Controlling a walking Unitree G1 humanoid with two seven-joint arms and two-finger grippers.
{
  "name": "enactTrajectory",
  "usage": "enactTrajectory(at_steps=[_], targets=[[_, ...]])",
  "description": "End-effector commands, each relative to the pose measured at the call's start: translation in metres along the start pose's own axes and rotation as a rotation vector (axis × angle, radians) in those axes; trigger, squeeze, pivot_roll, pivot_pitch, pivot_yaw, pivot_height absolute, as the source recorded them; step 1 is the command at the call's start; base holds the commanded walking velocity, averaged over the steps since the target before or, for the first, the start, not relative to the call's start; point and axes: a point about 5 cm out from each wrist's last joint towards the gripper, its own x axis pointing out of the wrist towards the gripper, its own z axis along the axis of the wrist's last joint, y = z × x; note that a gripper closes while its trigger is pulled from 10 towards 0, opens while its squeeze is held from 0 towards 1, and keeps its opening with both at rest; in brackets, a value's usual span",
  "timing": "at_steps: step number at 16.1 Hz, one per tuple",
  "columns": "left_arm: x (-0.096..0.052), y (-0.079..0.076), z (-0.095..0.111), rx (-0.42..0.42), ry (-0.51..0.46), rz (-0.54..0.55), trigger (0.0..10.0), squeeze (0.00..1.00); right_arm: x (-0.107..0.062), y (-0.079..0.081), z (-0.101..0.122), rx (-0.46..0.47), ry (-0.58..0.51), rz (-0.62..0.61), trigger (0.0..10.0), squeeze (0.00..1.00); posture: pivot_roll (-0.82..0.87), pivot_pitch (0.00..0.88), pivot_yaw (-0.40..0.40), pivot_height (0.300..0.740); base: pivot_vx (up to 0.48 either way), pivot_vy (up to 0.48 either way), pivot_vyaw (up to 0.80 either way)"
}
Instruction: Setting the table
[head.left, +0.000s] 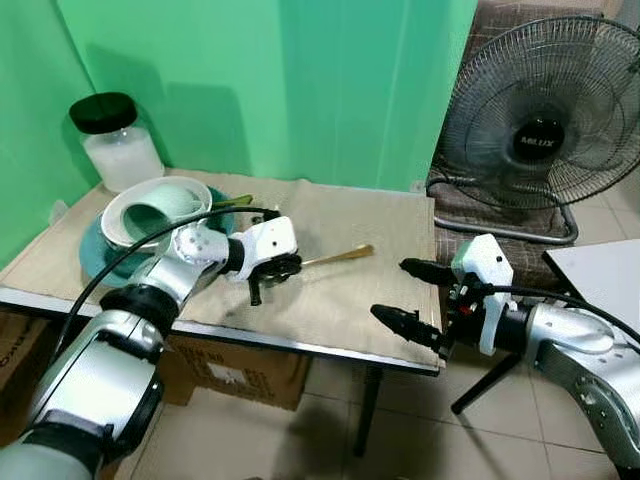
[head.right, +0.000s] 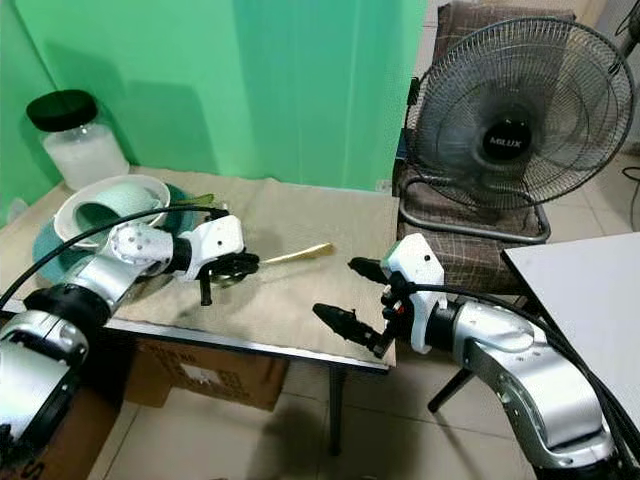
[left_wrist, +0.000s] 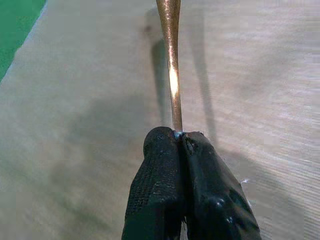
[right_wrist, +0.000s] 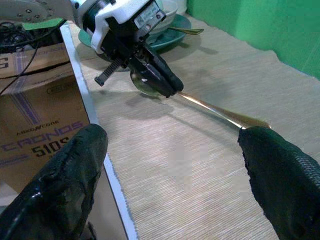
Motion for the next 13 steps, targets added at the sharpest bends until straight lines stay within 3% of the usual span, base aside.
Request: enactTrajectory(at_steps=[1, 2, 3, 4, 9, 11, 12, 13], targets=[[-0.001, 0.002, 0.003, 0.041, 0.014, -0.018, 10.0, 0.0, -0.004, 0.0, 0.005, -0.011, -0.014, -0.012, 10.0, 0.0, -0.16, 0.0, 0.078, 0.74, 0.0, 0.0, 0.0], [0.0, 0.001, 0.0, 0.059, 0.03, -0.03, 10.0, 0.07, -0.004, 0.001, 0.005, -0.009, -0.014, -0.013, 10.0, 0.0, -0.16, 0.0, 0.082, 0.74, 0.0, 0.0, 0.0], [-0.001, 0.0, -0.002, 0.073, 0.041, -0.041, 10.0, 0.83, -0.003, 0.002, 0.005, -0.008, -0.015, -0.013, 10.0, 0.0, -0.16, 0.0, 0.084, 0.74, 0.0, 0.0, 0.0], [-0.003, 0.001, -0.003, 0.055, 0.028, -0.034, 10.0, 1.0, -0.002, 0.003, 0.004, -0.008, -0.016, -0.01, 10.0, 0.0, -0.16, 0.0, 0.084, 0.74, 0.0, 0.0, 0.0], [-0.01, 0.007, 0.001, 0.061, -0.024, -0.009, 10.0, 1.0, 0.004, 0.005, 0.005, -0.017, -0.009, 0.015, 10.0, 0.0, -0.14, 0.0, 0.068, 0.74, 0.0, 0.0, 0.0], [-0.023, 0.019, 0.003, 0.032, -0.062, 0.068, 10.0, 1.0, 0.014, 0.002, 0.009, -0.035, -0.007, 0.034, 10.0, 0.0, -0.14, 0.004, 0.067, 0.74, 0.0, 0.0, 0.0], [-0.03, 0.025, 0.004, 0.001, -0.085, 0.104, 10.0, 1.0, 0.02, 0.001, 0.012, -0.045, -0.009, 0.042, 10.0, 0.45, -0.14, 0.013, 0.066, 0.74, 0.0, 0.0, 0.0], [-0.049, 0.037, 0.003, -0.077, -0.118, 0.178, 10.0, 1.0, 0.037, -0.004, 0.021, -0.072, -0.023, 0.066, 10.0, 1.0, -0.12, 0.022, 0.047, 0.74, 0.0, 0.0, 0.0]])
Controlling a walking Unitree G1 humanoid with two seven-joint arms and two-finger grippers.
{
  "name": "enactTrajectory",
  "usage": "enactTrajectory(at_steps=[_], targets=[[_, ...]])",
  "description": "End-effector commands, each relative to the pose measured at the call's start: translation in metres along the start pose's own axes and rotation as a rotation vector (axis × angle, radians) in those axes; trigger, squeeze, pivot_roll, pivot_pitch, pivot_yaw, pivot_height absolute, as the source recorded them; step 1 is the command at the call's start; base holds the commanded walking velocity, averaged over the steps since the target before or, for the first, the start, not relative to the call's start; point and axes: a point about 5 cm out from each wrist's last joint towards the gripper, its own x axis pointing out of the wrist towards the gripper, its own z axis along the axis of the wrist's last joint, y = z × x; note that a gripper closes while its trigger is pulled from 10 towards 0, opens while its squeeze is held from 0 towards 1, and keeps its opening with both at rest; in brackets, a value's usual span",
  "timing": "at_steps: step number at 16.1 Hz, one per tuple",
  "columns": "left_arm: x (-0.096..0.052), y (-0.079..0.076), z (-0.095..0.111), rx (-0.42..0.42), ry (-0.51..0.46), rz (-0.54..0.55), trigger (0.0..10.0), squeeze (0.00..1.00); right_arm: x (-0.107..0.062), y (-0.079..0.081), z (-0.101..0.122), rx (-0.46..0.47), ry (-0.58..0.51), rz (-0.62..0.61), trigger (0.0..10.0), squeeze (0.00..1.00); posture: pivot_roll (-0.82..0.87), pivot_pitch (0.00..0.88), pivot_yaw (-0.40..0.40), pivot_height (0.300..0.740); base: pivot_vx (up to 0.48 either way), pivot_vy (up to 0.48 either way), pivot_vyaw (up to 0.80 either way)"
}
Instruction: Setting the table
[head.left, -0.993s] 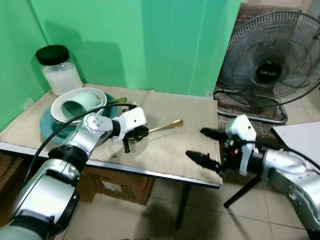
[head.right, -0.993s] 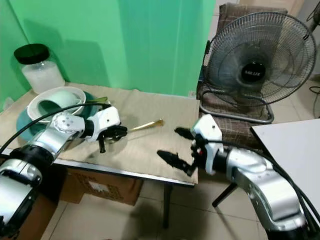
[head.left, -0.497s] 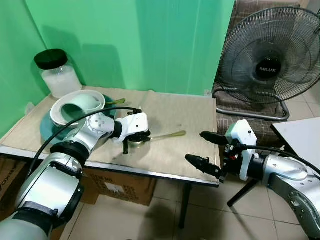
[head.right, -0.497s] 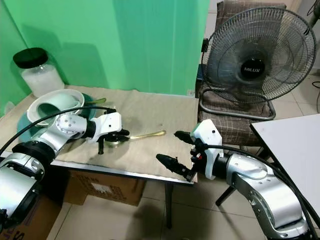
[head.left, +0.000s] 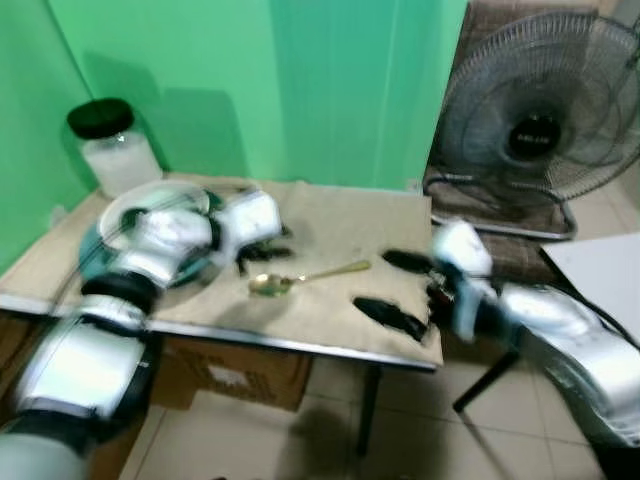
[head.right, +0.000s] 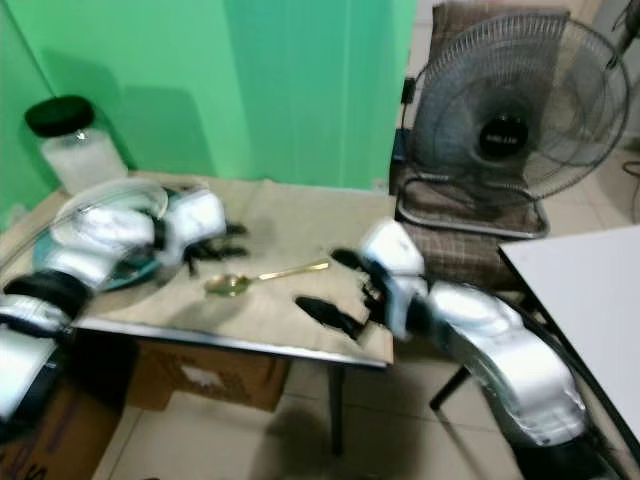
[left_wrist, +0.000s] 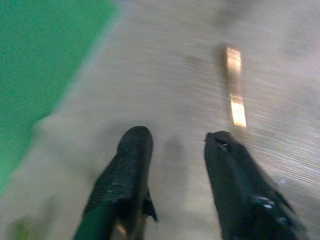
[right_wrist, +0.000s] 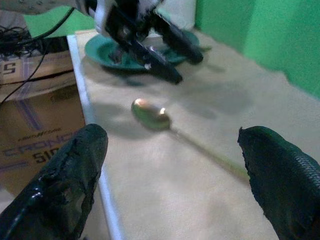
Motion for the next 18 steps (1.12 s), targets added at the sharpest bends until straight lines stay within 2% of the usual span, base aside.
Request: enactTrajectory(at_steps=[1, 2, 3, 4, 5, 6, 7, 9, 10, 11, 13, 15, 16, 18], targets=[[-0.014, 0.012, 0.005, -0.043, -0.034, 0.052, 10.0, 1.0, 0.012, -0.003, 0.003, -0.034, 0.002, 0.021, 10.0, 1.0, -0.11, 0.026, 0.036, 0.74, 0.0, 0.0, 0.0], [-0.021, 0.014, 0.004, -0.066, -0.044, 0.078, 10.0, 1.0, 0.022, -0.005, 0.006, -0.047, -0.003, 0.034, 10.0, 1.0, -0.1, 0.027, 0.032, 0.74, 0.0, 0.0, 0.0], [-0.036, 0.011, 0.0, -0.129, -0.071, 0.138, 10.0, 0.97, 0.043, -0.009, 0.012, -0.074, -0.011, 0.053, 10.0, 1.0, -0.05, 0.031, 0.004, 0.74, 0.0, 0.0, 0.0], [-0.042, 0.002, 0.002, -0.168, -0.108, 0.18, 10.0, 0.63, 0.051, -0.01, 0.015, -0.084, -0.028, 0.043, 10.0, 1.0, -0.04, 0.03, -0.003, 0.74, 0.0, 0.0, 0.0], [-0.047, -0.024, 0.009, -0.227, -0.173, 0.267, 10.0, 0.0, 0.055, -0.013, 0.019, -0.074, -0.069, -0.023, 10.0, 1.0, -0.03, 0.029, 0.008, 0.74, 0.0, 0.0, 0.0], [-0.048, -0.033, 0.013, -0.257, -0.202, 0.324, 10.0, 0.0, 0.053, -0.015, 0.019, -0.063, -0.085, -0.073, 10.0, 1.0, -0.03, 0.028, 0.012, 0.74, 0.0, 0.0, 0.0], [-0.046, -0.055, 0.018, -0.324, -0.241, 0.482, 10.0, 0.0, 0.041, -0.017, 0.015, 0.022, -0.14, -0.215, 10.0, 1.0, -0.04, 0.021, 0.027, 0.74, 0.0, 0.0, 0.0], [-0.043, -0.072, 0.021, -0.38, -0.259, 0.593, 10.0, 0.0, 0.028, -0.015, 0.008, 0.098, -0.172, -0.312, 10.0, 1.0, -0.05, 0.017, 0.026, 0.74, 0.0, 0.0, 0.0], [-0.041, -0.09, 0.027, -0.476, -0.297, 0.707, 10.0, 0.0, 0.015, -0.008, -0.003, 0.145, -0.186, -0.391, 10.0, 1.0, -0.04, 0.022, 0.035, 0.74, 0.0, 0.0, 0.0], [-0.042, -0.097, 0.026, -0.505, -0.279, 0.759, 10.0, 0.0, 0.01, -0.002, -0.008, 0.154, -0.19, -0.416, 10.0, 1.0, -0.05, 0.028, 0.049, 0.74, 0.0, 0.0, 0.0], [-0.053, -0.107, 0.029, -0.504, -0.196, 0.882, 10.0, 0.0, 0.002, 0.015, -0.013, 0.176, -0.207, -0.462, 10.0, 1.0, -0.08, 0.041, 0.075, 0.74, 0.0, -0.24, 0.4], [-0.052, -0.11, 0.031, -0.51, -0.19, 0.885, 10.0, 0.0, 0.0, 0.019, -0.015, 0.183, -0.207, -0.478, 10.0, 1.0, -0.08, 0.036, 0.075, 0.74, 0.0, -0.48, 0.8], [-0.053, -0.113, 0.031, -0.568, -0.195, 0.893, 10.0, 0.0, 0.0, 0.019, -0.015, 0.18, -0.2, -0.482, 10.0, 1.0, -0.08, 0.034, 0.072, 0.74, 0.0, 0.48, 0.8], [-0.054, -0.118, 0.033, -0.595, -0.199, 0.892, 10.0, 0.0, 0.0, 0.019, -0.012, 0.173, -0.199, -0.472, 10.0, 1.0, -0.08, 0.035, 0.065, 0.74, 0.0, 0.48, 0.8]])
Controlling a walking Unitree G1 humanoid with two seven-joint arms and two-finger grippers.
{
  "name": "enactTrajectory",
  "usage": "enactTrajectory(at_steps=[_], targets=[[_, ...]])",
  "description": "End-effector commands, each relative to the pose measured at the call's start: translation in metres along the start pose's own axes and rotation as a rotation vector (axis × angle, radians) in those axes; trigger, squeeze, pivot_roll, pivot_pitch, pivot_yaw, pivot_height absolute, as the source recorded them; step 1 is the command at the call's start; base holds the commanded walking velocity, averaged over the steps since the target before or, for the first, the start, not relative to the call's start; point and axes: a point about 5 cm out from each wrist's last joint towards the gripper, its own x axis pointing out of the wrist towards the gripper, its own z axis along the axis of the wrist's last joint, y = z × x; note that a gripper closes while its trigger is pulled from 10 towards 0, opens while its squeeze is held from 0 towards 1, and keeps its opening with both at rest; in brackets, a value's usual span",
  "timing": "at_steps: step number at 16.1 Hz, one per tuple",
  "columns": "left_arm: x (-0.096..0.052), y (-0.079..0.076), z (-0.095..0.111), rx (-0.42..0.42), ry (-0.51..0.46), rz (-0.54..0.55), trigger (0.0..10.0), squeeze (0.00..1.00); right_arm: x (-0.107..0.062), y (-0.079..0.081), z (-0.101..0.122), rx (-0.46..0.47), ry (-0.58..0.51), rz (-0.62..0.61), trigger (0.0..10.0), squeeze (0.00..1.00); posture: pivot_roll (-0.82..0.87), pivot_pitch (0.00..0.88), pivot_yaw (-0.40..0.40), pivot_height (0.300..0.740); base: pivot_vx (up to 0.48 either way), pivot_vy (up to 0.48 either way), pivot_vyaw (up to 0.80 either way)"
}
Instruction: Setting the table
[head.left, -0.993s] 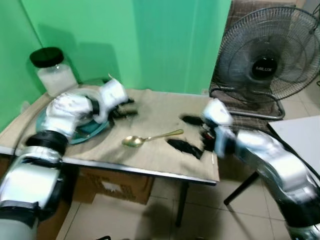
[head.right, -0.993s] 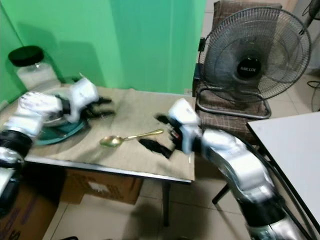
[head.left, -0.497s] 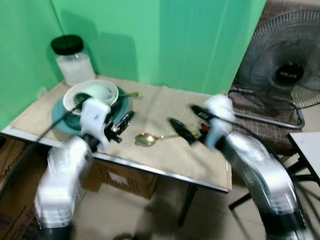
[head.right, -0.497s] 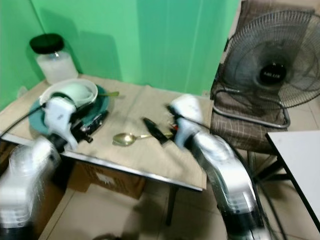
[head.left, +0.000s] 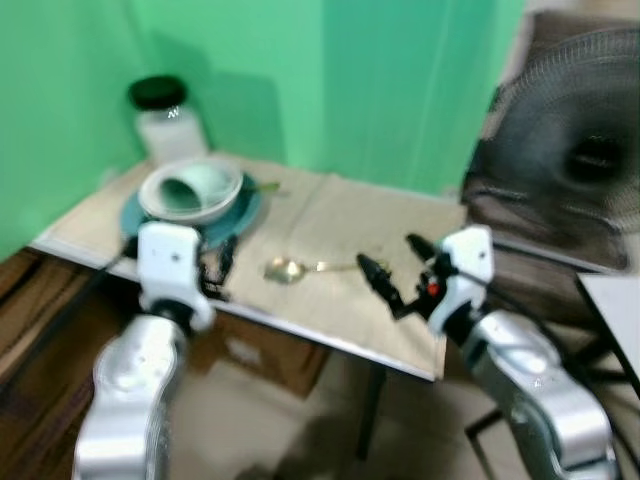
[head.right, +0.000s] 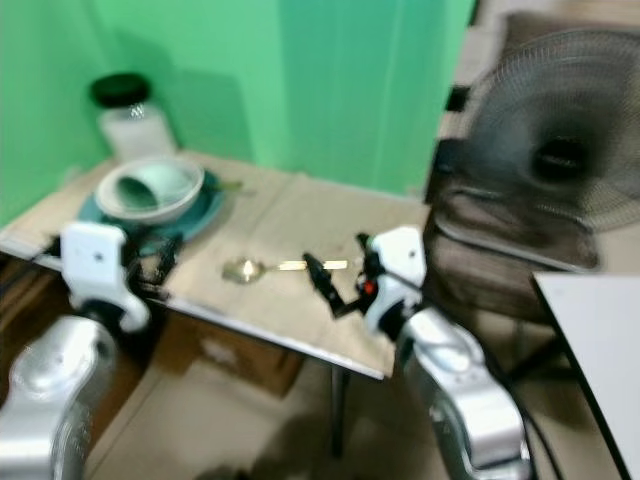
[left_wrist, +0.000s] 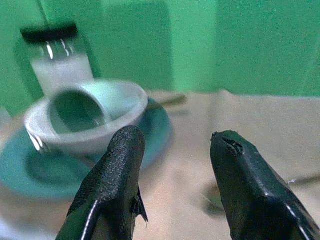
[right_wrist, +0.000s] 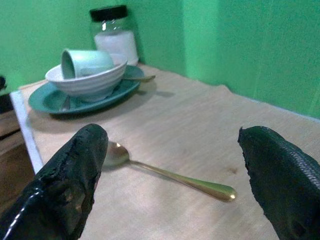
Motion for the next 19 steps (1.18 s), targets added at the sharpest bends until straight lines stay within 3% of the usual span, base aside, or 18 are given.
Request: enactTrajectory(at_steps=[1, 5, 8, 9, 12, 15, 17, 18, 19], targets=[[-0.003, 0.002, 0.006, 0.034, -0.011, 0.013, 10.0, 0.0, 0.004, 0.001, 0.008, -0.018, -0.013, 0.023, 10.0, 1.0, -0.07, 0.034, 0.052, 0.74, 0.0, 0.48, 0.8], [-0.014, 0.008, 0.004, 0.083, 0.026, 0.053, 10.0, 0.0, 0.02, -0.001, 0.013, -0.046, 0.005, 0.109, 10.0, 1.0, -0.03, 0.02, 0.016, 0.74, 0.0, 0.12, 0.34], [-0.02, 0.009, 0.001, 0.094, 0.048, 0.013, 10.0, 0.0, 0.03, 0.005, 0.01, -0.082, 0.04, 0.2, 10.0, 1.0, -0.02, 0.013, 0.006, 0.74, 0.0, 0.0, 0.0], [-0.022, 0.009, -0.002, 0.122, 0.073, -0.042, 10.0, 0.0, 0.041, 0.005, 0.006, -0.108, 0.077, 0.218, 10.0, 1.0, -0.01, 0.01, 0.002, 0.74, 0.0, 0.0, 0.0], [-0.027, 0.008, -0.004, 0.093, 0.099, -0.187, 10.0, 0.0, 0.067, -0.008, 0.001, -0.148, 0.175, 0.216, 10.0, 1.0, -0.01, 0.001, -0.003, 0.74, 0.0, 0.0, 0.0], [-0.047, 0.01, -0.01, 0.063, 0.14, -0.451, 10.0, 0.0, 0.092, -0.018, -0.001, -0.187, 0.307, 0.29, 10.0, 1.0, -0.02, 0.002, -0.012, 0.74, 0.0, 0.0, 0.0], [-0.054, 0.008, -0.011, 0.059, 0.165, -0.527, 10.0, 0.0, 0.099, -0.023, -0.004, -0.192, 0.337, 0.301, 10.0, 1.0, -0.02, 0.004, -0.014, 0.74, 0.0, 0.0, 0.0], [-0.064, 0.008, -0.014, 0.072, 0.209, -0.611, 10.0, 0.0, 0.104, -0.031, -0.007, -0.209, 0.372, 0.33, 10.0, 0.7, -0.02, 0.005, -0.017, 0.74, 0.0, 0.0, 0.0], [-0.067, 0.009, -0.016, 0.054, 0.233, -0.641, 10.0, 0.0, 0.105, -0.036, -0.008, -0.195, 0.379, 0.365, 10.0, 0.0, -0.02, 0.004, -0.016, 0.74, 0.0, 0.0, 0.0]])
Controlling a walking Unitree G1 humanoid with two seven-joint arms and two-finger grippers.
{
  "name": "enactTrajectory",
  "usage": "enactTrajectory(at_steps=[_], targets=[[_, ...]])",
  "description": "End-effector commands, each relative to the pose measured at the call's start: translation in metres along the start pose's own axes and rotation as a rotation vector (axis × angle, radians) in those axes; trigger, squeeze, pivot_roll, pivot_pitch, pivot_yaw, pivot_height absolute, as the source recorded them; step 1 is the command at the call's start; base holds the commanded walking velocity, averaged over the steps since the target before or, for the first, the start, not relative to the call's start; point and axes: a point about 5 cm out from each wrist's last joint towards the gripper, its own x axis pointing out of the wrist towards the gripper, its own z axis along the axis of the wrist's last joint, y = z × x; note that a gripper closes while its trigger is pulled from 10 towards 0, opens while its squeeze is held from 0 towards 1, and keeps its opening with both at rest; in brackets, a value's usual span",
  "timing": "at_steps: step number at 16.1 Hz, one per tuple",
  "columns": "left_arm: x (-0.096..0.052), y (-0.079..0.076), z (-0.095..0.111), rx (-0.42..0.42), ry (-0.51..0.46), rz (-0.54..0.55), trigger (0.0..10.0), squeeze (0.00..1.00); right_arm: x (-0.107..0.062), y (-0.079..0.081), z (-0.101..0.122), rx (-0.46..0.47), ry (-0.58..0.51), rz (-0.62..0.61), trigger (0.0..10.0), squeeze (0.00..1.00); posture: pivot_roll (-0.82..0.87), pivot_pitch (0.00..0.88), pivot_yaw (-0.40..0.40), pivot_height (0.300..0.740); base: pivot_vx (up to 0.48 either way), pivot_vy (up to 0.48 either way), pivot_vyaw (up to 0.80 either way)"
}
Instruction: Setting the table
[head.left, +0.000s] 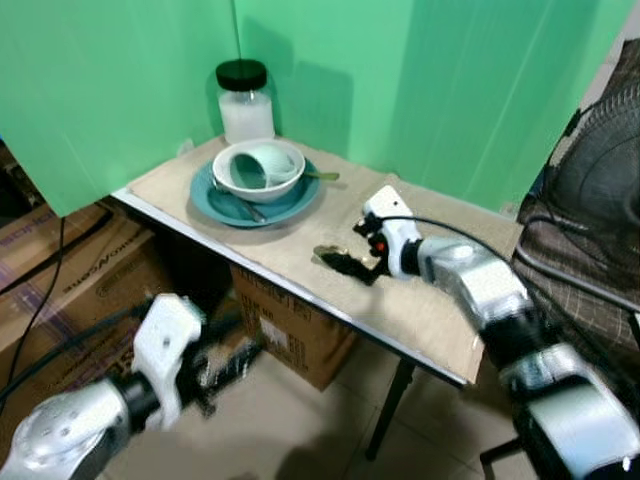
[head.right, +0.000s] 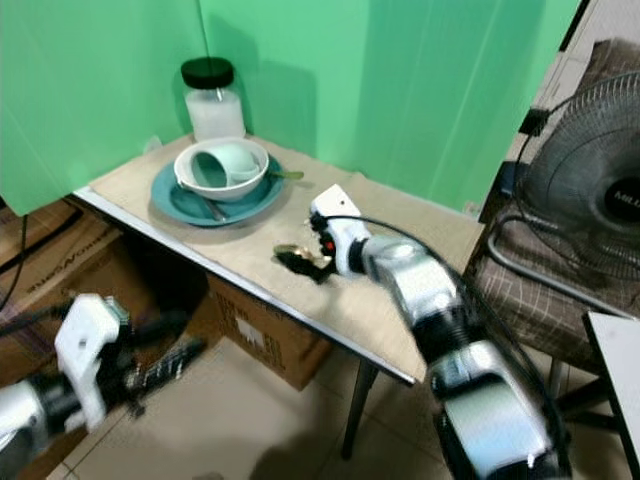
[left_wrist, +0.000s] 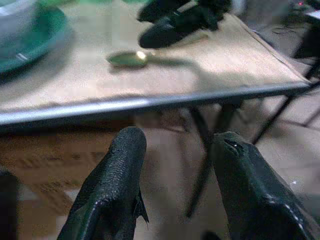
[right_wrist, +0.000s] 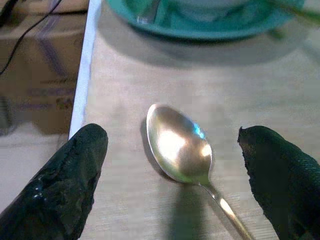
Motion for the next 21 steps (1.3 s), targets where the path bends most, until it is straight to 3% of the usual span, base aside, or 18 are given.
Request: enactTrajectory(at_steps=[1, 7, 10, 15, 16, 17, 18, 19, 21], targets=[[-0.002, -0.001, 0.002, 0.005, -0.003, -0.026, 10.0, 0.0, -0.001, -0.004, 0.004, -0.005, -0.016, 0.036, 10.0, 0.0, -0.02, 0.004, -0.016, 0.74, 0.0, 0.0, 0.0], [-0.001, -0.002, -0.001, 0.007, 0.018, -0.096, 10.0, 0.0, -0.002, -0.026, 0.002, -0.04, 0.085, 0.01, 10.0, 0.0, -0.03, 0.011, -0.02, 0.74, 0.0, 0.0, 0.0], [-0.001, 0.0, -0.003, 0.011, 0.019, -0.097, 10.0, 0.0, -0.006, -0.027, -0.004, -0.045, 0.15, 0.07, 10.0, 0.0, -0.03, 0.011, -0.026, 0.74, 0.0, 0.0, 0.0], [0.002, 0.0, -0.001, 0.025, 0.02, -0.113, 10.0, 0.0, -0.005, -0.031, -0.013, -0.021, 0.182, -0.015, 9.6, 0.0, -0.03, 0.01, -0.024, 0.74, 0.0, 0.0, 0.0], [0.003, -0.001, -0.002, 0.025, 0.026, -0.129, 10.0, 0.0, -0.005, -0.03, -0.014, -0.001, 0.175, -0.009, 4.8, 0.0, -0.03, 0.01, -0.024, 0.74, 0.0, 0.0, 0.0], [0.004, -0.002, -0.002, 0.019, 0.031, -0.144, 10.0, 0.0, -0.004, -0.029, -0.014, 0.019, 0.168, -0.002, 3.3, 0.0, -0.03, 0.007, -0.026, 0.74, 0.0, 0.0, 0.0], [0.004, -0.002, -0.003, 0.017, 0.036, -0.146, 10.0, 0.0, -0.004, -0.029, -0.014, 0.021, 0.167, -0.002, 3.0, 0.0, -0.02, 0.004, -0.028, 0.74, 0.0, 0.0, 0.0], [0.003, -0.001, -0.005, 0.023, 0.05, -0.138, 10.0, 0.0, -0.004, -0.029, -0.015, 0.021, 0.179, -0.002, 1.4, 0.0, -0.02, 0.003, -0.029, 0.74, 0.0, 0.0, 0.0], [0.002, -0.001, -0.008, 0.027, 0.067, -0.139, 10.0, 0.0, -0.003, -0.028, -0.016, 0.018, 0.183, 0.0, 1.1, 0.0, -0.02, 0.001, -0.029, 0.74, 0.0, 0.0, 0.0]])
